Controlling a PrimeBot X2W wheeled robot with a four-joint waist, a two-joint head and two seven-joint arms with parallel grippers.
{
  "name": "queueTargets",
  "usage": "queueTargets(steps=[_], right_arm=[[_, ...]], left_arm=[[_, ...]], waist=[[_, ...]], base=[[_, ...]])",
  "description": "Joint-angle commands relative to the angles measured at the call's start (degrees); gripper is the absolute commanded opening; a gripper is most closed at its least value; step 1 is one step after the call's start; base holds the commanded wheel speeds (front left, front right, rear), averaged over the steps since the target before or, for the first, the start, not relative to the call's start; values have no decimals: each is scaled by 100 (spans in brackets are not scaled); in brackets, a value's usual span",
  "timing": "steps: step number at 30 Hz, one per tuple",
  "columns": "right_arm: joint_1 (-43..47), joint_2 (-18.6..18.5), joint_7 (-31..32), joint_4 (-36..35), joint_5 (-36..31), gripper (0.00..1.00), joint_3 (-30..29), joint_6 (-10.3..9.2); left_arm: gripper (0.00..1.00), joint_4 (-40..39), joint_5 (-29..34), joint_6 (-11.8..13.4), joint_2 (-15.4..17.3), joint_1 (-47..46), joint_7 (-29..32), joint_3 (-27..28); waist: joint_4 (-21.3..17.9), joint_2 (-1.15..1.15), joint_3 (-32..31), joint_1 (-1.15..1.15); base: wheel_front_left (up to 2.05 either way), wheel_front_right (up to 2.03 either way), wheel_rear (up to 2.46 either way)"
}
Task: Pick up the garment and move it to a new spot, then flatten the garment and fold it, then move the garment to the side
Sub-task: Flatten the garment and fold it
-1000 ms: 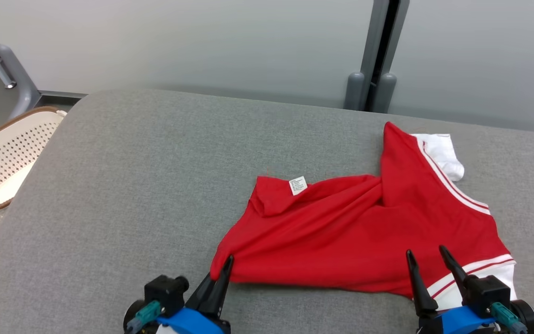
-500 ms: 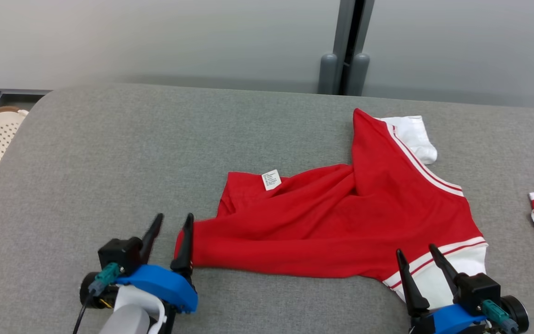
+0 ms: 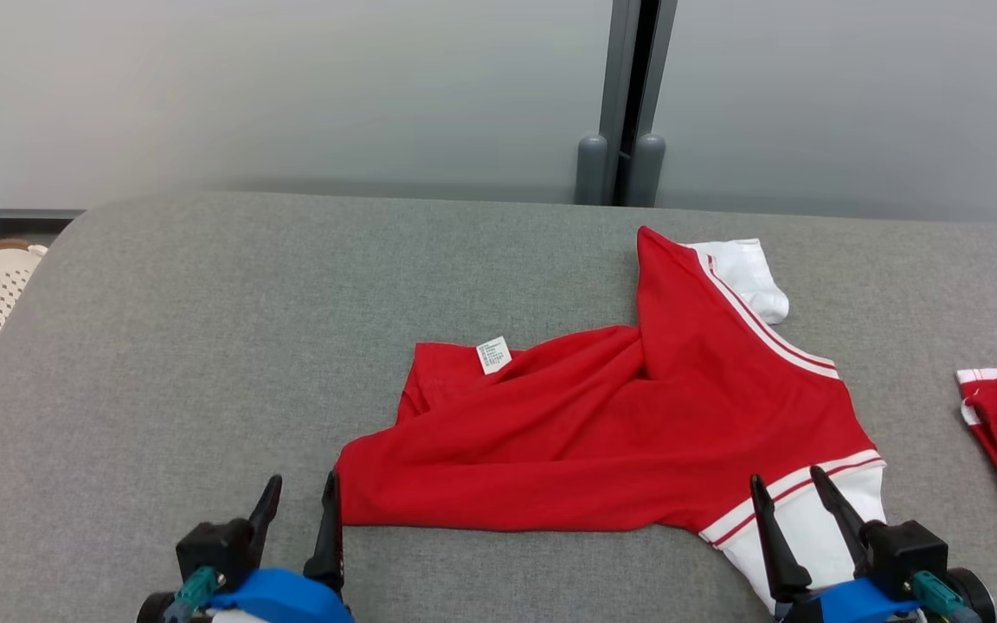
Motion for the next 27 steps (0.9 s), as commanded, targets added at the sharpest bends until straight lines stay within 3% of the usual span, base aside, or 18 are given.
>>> queueTargets(steps=[1,8,15,21,27], right_arm=[[108,-9,-1,14,65,100,-39,0],[378,-8,-1,81,139,100,-106,0],[408,-8,-1,101,116,100,-69,0],[267,-9,-1,77,98,100,6,0],[131,-8,-1,112,44,100,98,0]], left_arm=[[100,-86,84,-33,-38,196,0,94],[100,-350,252,-113,-169,893,0,272],[100,-384,315,-148,-206,832,0,327],[100,-61,183,-195,-200,261,0,139],[100,591,-598,-195,184,-881,307,-666]], waist=[[-25,0,-94,0],[-37,0,-302,0],[-6,0,-282,0],[-19,0,-115,0],[-72,0,121,0]], base=[[0,0,0],[0,0,0],[0,0,0],[0,0,0],[0,0,0]])
